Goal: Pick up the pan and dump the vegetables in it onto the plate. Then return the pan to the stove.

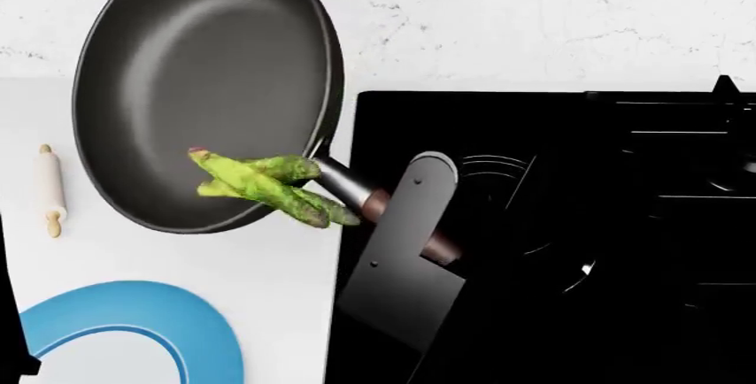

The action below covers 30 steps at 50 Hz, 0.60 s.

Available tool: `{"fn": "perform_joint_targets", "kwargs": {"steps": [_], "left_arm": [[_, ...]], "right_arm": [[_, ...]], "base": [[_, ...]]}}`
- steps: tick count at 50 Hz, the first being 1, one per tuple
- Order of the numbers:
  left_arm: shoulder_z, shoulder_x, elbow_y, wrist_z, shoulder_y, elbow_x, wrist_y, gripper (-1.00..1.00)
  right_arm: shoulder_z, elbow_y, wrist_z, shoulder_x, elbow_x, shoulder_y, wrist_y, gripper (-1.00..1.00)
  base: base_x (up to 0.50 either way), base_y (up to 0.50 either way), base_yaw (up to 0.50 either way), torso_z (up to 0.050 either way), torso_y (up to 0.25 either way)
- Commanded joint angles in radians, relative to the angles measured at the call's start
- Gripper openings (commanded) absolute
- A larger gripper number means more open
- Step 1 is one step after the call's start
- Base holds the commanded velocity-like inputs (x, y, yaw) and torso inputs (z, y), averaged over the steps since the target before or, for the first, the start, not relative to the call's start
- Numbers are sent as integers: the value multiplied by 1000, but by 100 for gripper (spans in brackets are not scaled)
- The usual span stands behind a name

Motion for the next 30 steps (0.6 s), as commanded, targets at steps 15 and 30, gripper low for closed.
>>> {"fn": "perform_joint_targets", "kwargs": {"steps": [15, 30], "left_arm": [[-30, 17, 0, 29, -20, -17, 17, 100], [-11, 37, -1, 5, -26, -7, 19, 100]], "right_arm": [[55, -107, 13, -6, -64, 14, 32, -100], [312, -60, 64, -30, 238, -19, 89, -100]], "base": [[0, 0, 0, 1, 1], [0, 0, 0, 0, 1]]}}
